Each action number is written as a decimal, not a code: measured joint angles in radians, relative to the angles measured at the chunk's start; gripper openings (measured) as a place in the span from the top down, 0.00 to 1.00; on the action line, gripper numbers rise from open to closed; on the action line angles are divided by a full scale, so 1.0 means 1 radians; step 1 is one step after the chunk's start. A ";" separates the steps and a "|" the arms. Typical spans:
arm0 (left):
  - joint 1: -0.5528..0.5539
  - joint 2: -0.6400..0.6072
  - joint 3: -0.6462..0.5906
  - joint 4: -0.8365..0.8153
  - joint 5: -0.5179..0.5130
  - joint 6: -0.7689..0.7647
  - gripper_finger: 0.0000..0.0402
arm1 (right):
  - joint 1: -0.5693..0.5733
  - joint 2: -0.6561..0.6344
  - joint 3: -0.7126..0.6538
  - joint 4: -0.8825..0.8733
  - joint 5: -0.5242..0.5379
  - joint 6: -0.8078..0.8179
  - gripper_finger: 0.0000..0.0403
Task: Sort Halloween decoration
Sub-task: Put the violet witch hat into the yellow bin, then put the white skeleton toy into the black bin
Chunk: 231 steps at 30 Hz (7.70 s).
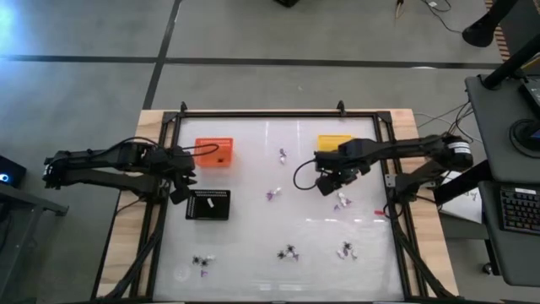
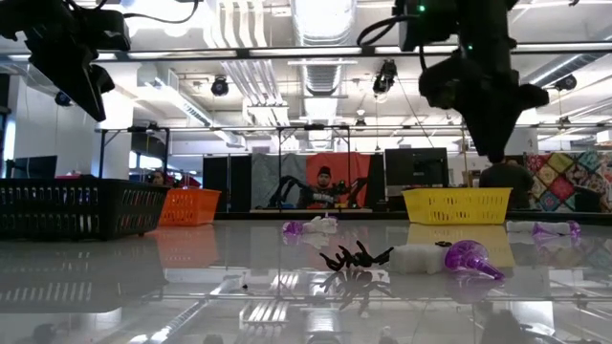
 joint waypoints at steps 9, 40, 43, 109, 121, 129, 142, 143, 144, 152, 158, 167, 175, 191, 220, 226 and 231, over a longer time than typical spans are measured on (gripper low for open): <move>0.000 0.000 0.000 0.000 0.000 0.004 0.75 | 0.081 -0.001 -0.166 0.189 -0.119 -0.094 0.75; 0.000 0.000 0.000 0.000 0.000 0.004 0.75 | 0.177 0.052 -0.293 0.376 -0.049 0.114 0.75; 0.000 0.000 0.000 0.000 0.001 0.004 0.75 | 0.177 0.070 -0.293 0.378 -0.049 0.176 0.75; 0.000 0.000 0.000 -0.017 0.004 0.004 0.75 | -0.356 0.098 0.006 0.205 0.239 -0.203 0.97; 0.000 0.001 0.000 -0.017 0.003 0.004 0.75 | -0.422 0.098 -0.008 0.210 0.246 -0.231 0.96; 0.000 0.001 0.000 -0.025 0.001 0.004 0.75 | -0.422 0.098 -0.008 0.212 0.266 -0.237 0.85; 0.000 0.001 0.000 -0.024 0.001 -0.015 0.75 | -0.416 0.073 0.004 0.211 0.154 -0.198 0.71; 0.000 0.002 0.000 -0.023 0.001 -0.015 0.75 | -0.411 0.069 0.015 0.213 0.141 -0.196 0.71; 0.000 0.005 0.000 -0.021 0.001 -0.016 0.75 | -0.405 0.066 0.029 0.213 0.133 -0.192 0.70; 0.000 0.041 0.000 0.006 0.001 -0.016 0.75 | -0.299 0.063 0.151 0.241 0.106 -0.161 0.71; 0.000 0.059 0.000 0.006 0.002 -0.016 0.75 | -0.191 0.063 0.149 0.431 0.104 -0.270 0.71; 0.000 0.084 0.000 0.009 0.014 -0.021 0.75 | -0.100 0.078 0.146 0.530 0.104 -0.340 0.75; -0.001 0.109 0.000 0.017 0.063 -0.031 0.75 | -0.054 0.092 0.142 0.541 0.107 -0.412 0.76; 0.000 0.119 0.000 0.062 0.069 -0.118 0.75 | -0.032 0.331 0.255 0.583 0.027 -0.803 0.66; 0.000 0.120 0.000 0.079 0.083 -0.254 0.75 | -0.018 0.584 0.303 0.610 -0.076 -1.064 0.67; -0.001 0.119 0.000 0.079 0.082 -0.223 0.75 | -0.017 0.583 0.304 0.617 -0.076 -1.063 0.69; -0.001 0.119 0.000 0.078 0.082 -0.220 0.75 | -0.017 0.586 0.304 0.610 -0.076 -1.046 0.76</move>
